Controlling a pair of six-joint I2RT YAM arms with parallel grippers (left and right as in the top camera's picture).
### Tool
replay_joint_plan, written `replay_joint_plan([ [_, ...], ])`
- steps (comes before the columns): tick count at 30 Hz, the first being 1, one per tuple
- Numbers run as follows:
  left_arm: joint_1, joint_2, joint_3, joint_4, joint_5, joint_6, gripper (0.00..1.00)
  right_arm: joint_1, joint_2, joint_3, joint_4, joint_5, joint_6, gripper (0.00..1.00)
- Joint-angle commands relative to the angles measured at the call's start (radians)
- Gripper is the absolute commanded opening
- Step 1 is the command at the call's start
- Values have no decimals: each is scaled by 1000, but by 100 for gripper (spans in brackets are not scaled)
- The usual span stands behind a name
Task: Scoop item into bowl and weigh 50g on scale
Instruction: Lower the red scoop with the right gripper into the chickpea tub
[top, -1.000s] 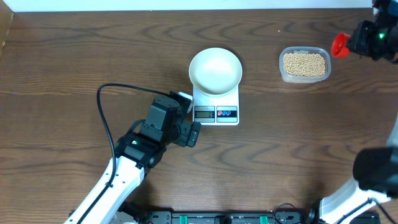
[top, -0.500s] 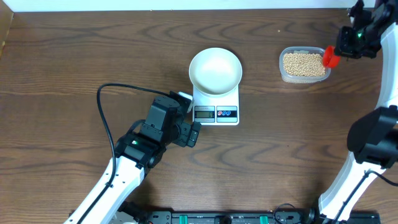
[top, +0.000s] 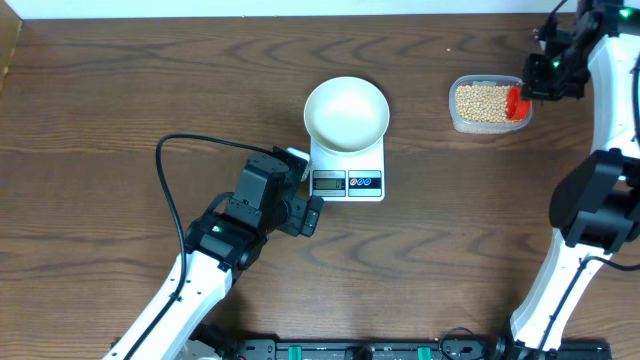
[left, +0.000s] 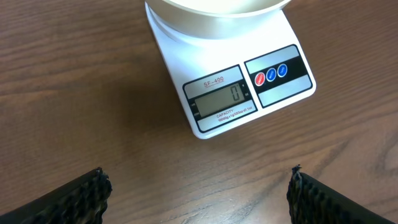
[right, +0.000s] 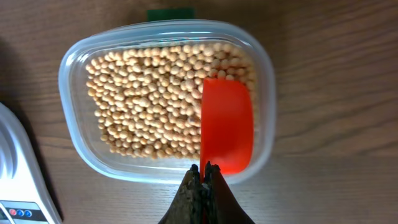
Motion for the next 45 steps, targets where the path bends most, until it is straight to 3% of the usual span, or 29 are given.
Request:
replay_joint_plan([
  [1, -1, -4, 6, -2, 10, 3, 93, 14, 42, 16, -3, 5, -13, 1],
  [15, -1, -4, 6, -2, 10, 3, 93, 18, 196, 16, -10, -247, -26, 1],
  [33, -1, -4, 6, -2, 10, 3, 93, -83, 199, 13, -76, -557, -145, 1],
  [45, -1, -4, 6, -2, 10, 3, 93, -129, 210, -163, 42, -647, -142, 1],
])
